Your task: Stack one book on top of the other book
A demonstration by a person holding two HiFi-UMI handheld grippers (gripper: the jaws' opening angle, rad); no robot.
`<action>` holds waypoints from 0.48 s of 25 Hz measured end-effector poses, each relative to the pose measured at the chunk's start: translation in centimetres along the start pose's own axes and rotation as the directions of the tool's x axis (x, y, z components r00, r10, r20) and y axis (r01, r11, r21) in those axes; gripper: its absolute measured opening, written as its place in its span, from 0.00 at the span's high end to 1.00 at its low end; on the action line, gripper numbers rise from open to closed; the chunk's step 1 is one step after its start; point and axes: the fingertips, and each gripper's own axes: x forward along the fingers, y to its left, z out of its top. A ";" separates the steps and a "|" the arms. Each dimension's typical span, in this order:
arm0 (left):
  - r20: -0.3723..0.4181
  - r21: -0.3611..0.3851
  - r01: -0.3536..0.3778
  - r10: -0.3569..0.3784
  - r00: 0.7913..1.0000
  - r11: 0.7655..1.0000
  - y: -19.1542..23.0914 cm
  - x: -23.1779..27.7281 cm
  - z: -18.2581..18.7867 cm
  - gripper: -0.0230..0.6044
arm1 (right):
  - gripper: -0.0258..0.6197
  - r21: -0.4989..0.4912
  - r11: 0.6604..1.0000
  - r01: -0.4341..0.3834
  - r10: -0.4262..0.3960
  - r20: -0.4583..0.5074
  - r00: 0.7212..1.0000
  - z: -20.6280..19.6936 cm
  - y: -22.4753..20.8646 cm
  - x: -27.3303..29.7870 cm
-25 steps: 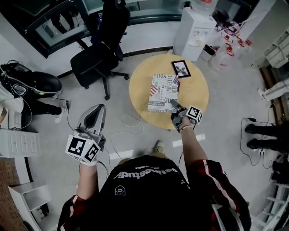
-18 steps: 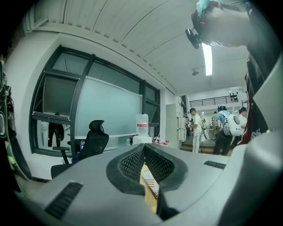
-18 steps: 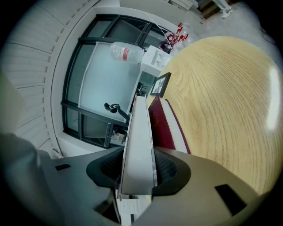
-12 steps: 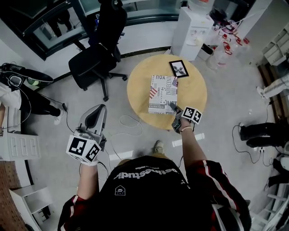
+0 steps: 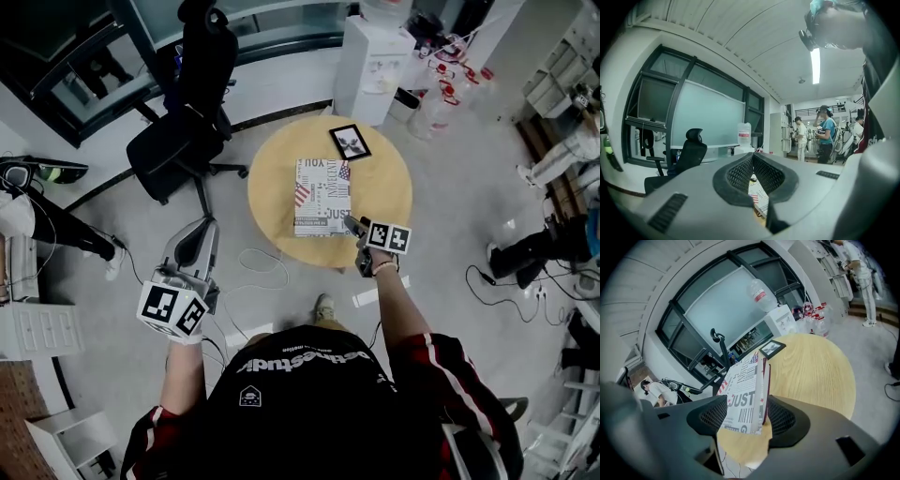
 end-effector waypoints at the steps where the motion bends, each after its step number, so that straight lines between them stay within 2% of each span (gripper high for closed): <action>1: 0.002 0.004 0.008 -0.008 1.000 1.000 -0.2 0.1 0.1 0.94 | 0.51 -0.016 1.000 0.004 -0.003 0.005 1.000 0.2 0.1 -0.5; 6: 0.003 0.019 0.055 -0.055 0.998 0.998 -1.7 0.7 0.0 0.94 | 0.51 -0.086 0.996 0.018 -0.015 0.036 0.999 1.1 0.7 -3.4; 12: 0.007 0.014 0.132 -0.132 0.991 0.991 -3.4 1.7 0.1 0.94 | 0.53 -0.223 0.974 0.027 -0.001 0.116 0.993 3.0 4.2 -8.0</action>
